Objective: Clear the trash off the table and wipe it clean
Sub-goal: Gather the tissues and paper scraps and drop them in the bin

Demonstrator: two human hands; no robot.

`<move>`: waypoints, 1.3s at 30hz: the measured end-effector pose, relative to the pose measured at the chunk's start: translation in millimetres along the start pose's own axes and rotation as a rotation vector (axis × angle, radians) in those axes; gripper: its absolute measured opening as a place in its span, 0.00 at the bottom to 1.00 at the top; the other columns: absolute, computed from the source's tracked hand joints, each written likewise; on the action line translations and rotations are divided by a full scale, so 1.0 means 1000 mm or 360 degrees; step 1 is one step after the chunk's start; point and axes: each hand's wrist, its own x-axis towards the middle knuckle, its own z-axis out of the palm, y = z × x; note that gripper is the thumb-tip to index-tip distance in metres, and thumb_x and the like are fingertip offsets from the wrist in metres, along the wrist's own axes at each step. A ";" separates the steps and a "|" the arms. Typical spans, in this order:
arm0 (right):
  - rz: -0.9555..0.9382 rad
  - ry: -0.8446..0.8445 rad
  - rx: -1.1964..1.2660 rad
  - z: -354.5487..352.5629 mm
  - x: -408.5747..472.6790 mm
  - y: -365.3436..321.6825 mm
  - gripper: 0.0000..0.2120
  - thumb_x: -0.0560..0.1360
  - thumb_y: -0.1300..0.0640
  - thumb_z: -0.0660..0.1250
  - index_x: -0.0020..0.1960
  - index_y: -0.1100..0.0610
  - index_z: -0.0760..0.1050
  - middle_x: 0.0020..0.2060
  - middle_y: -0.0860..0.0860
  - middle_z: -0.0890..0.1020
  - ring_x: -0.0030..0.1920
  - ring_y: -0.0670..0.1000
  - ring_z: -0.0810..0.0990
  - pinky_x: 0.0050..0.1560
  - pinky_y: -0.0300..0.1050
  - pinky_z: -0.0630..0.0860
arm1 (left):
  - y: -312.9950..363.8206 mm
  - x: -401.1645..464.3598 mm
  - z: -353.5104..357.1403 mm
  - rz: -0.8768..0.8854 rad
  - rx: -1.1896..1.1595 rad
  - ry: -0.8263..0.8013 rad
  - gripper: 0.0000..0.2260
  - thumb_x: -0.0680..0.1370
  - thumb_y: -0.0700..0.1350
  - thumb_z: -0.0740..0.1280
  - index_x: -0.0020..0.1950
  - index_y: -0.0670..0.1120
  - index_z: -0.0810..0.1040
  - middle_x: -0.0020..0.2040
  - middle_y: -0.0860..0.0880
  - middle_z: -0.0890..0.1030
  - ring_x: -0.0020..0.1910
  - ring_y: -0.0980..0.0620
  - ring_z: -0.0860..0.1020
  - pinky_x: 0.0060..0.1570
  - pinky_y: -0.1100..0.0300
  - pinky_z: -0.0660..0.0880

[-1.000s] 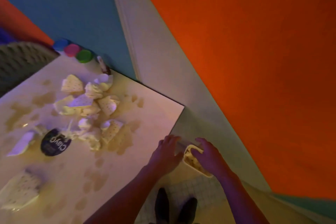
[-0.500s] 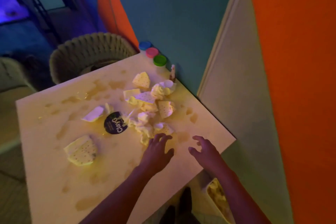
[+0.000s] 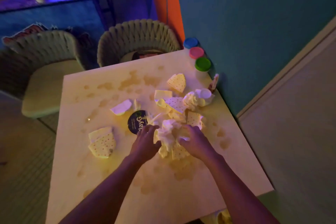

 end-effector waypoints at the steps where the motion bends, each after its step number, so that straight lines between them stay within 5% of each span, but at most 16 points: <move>1: -0.0032 -0.0033 -0.0019 -0.003 0.013 -0.002 0.26 0.75 0.48 0.67 0.72 0.45 0.66 0.64 0.52 0.70 0.61 0.56 0.77 0.56 0.47 0.75 | 0.001 0.010 -0.001 -0.0059 -0.0010 0.0010 0.28 0.75 0.49 0.71 0.74 0.53 0.67 0.72 0.48 0.67 0.69 0.43 0.69 0.66 0.47 0.70; 5: -0.0147 -0.0158 -0.0044 -0.004 0.046 -0.013 0.26 0.75 0.49 0.66 0.72 0.47 0.66 0.66 0.51 0.69 0.62 0.56 0.76 0.57 0.46 0.74 | 0.004 0.038 -0.006 -0.0195 -0.0055 0.0034 0.26 0.76 0.48 0.69 0.73 0.54 0.68 0.72 0.47 0.68 0.64 0.42 0.74 0.63 0.47 0.73; 11: -0.0230 -0.0322 -0.0159 0.005 0.088 -0.020 0.28 0.75 0.49 0.67 0.73 0.48 0.65 0.67 0.53 0.67 0.60 0.58 0.76 0.56 0.49 0.76 | 0.016 0.074 -0.010 -0.0330 0.0087 0.0056 0.22 0.79 0.49 0.65 0.73 0.53 0.69 0.71 0.47 0.70 0.70 0.43 0.68 0.61 0.46 0.72; 16: -0.0185 -0.0361 -0.0263 0.017 0.104 -0.022 0.32 0.73 0.41 0.68 0.74 0.45 0.64 0.68 0.52 0.67 0.65 0.58 0.71 0.60 0.51 0.75 | 0.022 0.099 -0.008 -0.0309 0.0047 0.0047 0.19 0.79 0.49 0.64 0.70 0.54 0.72 0.69 0.48 0.73 0.69 0.44 0.70 0.63 0.46 0.73; 23: -0.0166 0.0332 -0.0411 0.018 0.105 -0.018 0.21 0.70 0.41 0.70 0.61 0.45 0.75 0.58 0.49 0.72 0.60 0.56 0.69 0.55 0.53 0.72 | 0.029 0.113 0.000 -0.0095 0.0005 0.0156 0.13 0.78 0.46 0.65 0.63 0.53 0.80 0.60 0.48 0.80 0.60 0.44 0.75 0.57 0.49 0.75; 30: -0.0050 0.0225 -0.0283 0.020 0.113 -0.006 0.26 0.72 0.40 0.70 0.66 0.47 0.70 0.65 0.52 0.67 0.62 0.59 0.70 0.57 0.54 0.74 | 0.050 0.145 -0.006 0.0218 -0.0006 0.0423 0.13 0.79 0.46 0.66 0.62 0.52 0.79 0.58 0.50 0.79 0.57 0.45 0.76 0.47 0.49 0.78; 36: 0.0014 0.0260 -0.0290 0.026 0.111 -0.006 0.42 0.73 0.35 0.64 0.77 0.58 0.57 0.72 0.59 0.63 0.67 0.60 0.69 0.60 0.54 0.73 | 0.090 0.184 -0.004 0.0491 0.0131 0.0024 0.26 0.75 0.49 0.70 0.72 0.57 0.69 0.71 0.50 0.68 0.66 0.43 0.70 0.58 0.47 0.75; 39: 0.0008 0.0198 -0.0272 0.029 0.106 -0.002 0.43 0.73 0.31 0.60 0.78 0.55 0.56 0.75 0.60 0.61 0.70 0.61 0.67 0.62 0.54 0.72 | 0.105 0.203 0.007 0.0576 0.0277 -0.0176 0.30 0.74 0.51 0.71 0.74 0.60 0.65 0.75 0.50 0.64 0.68 0.41 0.70 0.58 0.48 0.74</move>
